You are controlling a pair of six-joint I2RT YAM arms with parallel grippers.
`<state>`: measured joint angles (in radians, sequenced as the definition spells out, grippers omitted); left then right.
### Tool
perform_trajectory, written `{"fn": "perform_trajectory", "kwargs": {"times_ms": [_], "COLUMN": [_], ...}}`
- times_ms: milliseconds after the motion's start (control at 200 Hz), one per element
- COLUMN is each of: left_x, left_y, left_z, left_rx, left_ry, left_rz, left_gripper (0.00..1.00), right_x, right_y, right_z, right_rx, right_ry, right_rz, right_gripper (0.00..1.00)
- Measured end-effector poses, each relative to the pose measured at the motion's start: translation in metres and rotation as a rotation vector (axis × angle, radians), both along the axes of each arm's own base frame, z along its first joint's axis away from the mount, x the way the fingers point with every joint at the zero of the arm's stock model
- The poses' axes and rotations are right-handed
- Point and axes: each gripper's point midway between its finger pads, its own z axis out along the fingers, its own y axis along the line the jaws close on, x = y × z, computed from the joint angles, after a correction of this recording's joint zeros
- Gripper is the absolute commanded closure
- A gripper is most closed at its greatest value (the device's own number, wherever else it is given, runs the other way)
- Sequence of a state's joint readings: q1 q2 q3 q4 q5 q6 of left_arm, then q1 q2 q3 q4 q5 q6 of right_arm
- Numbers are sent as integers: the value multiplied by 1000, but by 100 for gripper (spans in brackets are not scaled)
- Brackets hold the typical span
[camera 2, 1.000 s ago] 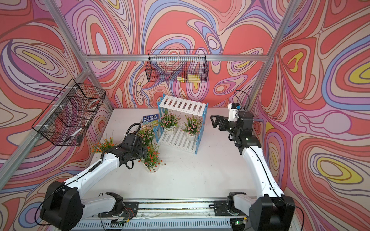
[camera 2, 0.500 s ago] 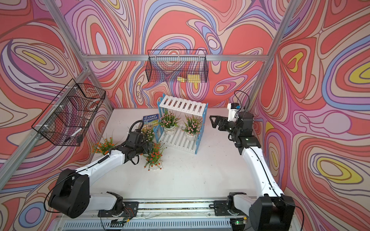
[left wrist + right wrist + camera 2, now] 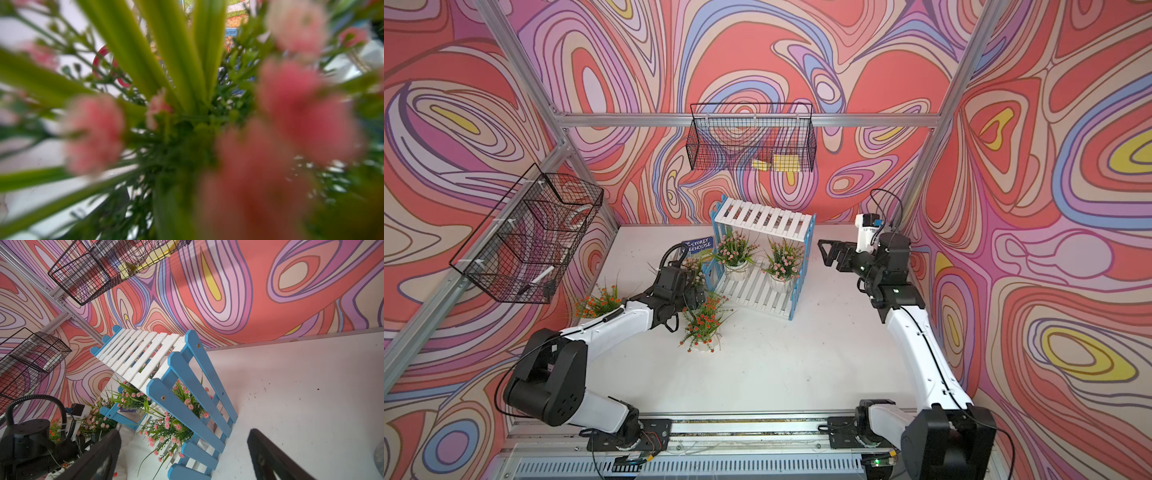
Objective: Place the baby's breath potted plants on the rack by color
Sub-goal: Pick up the baby's breath potted plant from the center of the board.
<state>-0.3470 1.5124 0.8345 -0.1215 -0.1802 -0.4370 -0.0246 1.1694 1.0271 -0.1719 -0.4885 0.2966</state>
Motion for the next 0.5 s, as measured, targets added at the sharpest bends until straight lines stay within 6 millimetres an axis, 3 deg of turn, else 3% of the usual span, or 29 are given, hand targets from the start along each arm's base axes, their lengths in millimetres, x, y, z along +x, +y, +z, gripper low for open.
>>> {"fn": "perform_trajectory", "kwargs": {"times_ms": [501], "left_x": [31], "left_y": [-5], "left_z": [-3], "left_rx": [36], "left_ry": [-59], "left_rz": [-9], "left_gripper": [1], "right_x": [-2], "right_y": [2], "right_z": [-5], "right_rx": [0], "right_ry": [7], "right_rz": [10], "right_gripper": [2]}}
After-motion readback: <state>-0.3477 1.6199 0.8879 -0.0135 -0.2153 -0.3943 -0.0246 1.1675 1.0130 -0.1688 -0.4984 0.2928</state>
